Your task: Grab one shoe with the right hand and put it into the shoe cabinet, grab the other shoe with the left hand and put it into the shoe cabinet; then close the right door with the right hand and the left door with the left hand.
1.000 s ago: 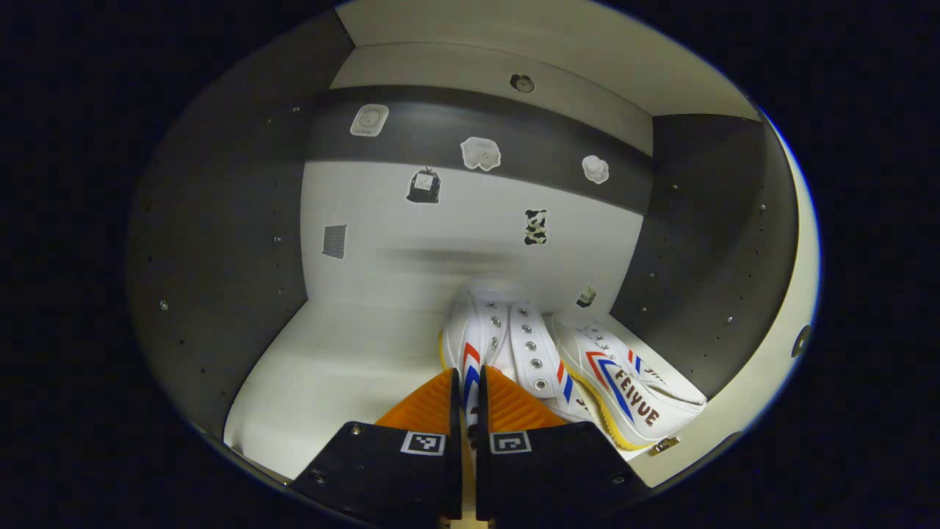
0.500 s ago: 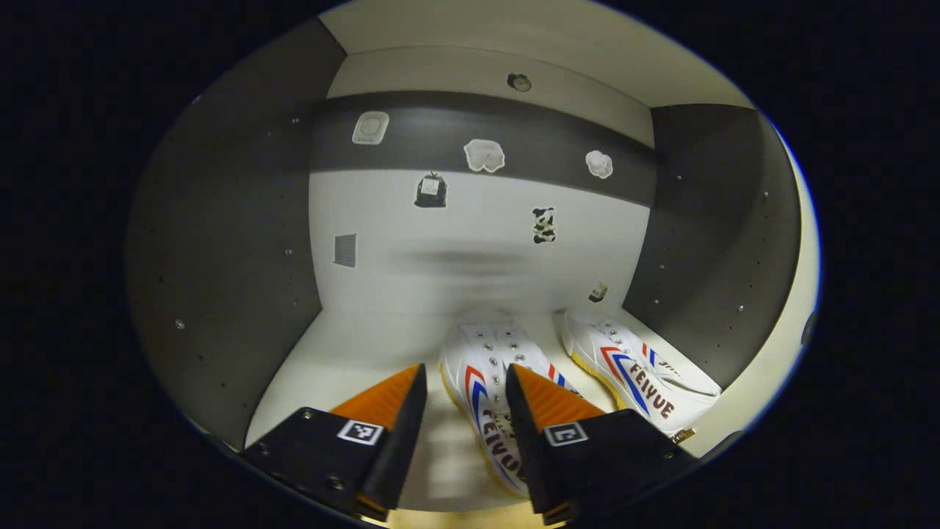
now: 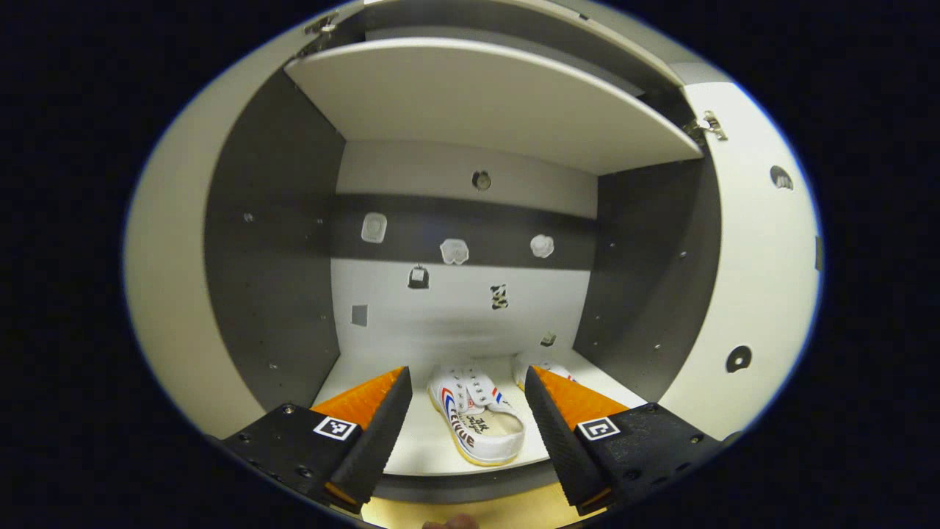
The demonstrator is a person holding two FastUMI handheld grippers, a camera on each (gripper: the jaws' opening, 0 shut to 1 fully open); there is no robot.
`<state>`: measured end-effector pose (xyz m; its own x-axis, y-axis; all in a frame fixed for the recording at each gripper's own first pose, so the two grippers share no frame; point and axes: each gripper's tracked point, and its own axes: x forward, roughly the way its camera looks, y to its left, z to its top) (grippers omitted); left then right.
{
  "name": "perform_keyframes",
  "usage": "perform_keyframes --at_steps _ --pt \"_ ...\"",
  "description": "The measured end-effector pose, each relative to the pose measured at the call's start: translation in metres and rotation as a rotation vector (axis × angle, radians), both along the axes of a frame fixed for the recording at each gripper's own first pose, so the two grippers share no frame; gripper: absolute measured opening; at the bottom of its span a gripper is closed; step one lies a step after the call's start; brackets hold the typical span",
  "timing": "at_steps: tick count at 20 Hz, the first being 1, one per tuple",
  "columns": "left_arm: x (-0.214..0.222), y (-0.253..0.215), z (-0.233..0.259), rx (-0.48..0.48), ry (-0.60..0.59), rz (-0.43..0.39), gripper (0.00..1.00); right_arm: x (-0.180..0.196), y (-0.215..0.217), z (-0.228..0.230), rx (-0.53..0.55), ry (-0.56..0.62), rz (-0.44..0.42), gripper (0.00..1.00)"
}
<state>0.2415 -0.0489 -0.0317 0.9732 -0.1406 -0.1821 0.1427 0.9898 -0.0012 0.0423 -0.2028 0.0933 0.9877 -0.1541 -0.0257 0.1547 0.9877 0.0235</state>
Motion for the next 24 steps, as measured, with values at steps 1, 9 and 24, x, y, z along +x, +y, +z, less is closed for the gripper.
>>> perform_keyframes --at_steps 1,9,24 --pt "-0.014 -0.002 0.008 0.005 -0.02 -0.004 0.93 0.004 -0.001 -0.005 0.004 0.01 0.014 0.38" --pt "-0.102 -0.004 0.071 -0.009 -0.112 -0.009 0.96 0.026 0.002 -0.038 0.021 0.074 0.069 0.71" --pt "-0.167 0.015 0.104 0.018 -0.151 0.064 0.96 0.043 0.035 -0.064 0.026 0.144 0.233 0.7"
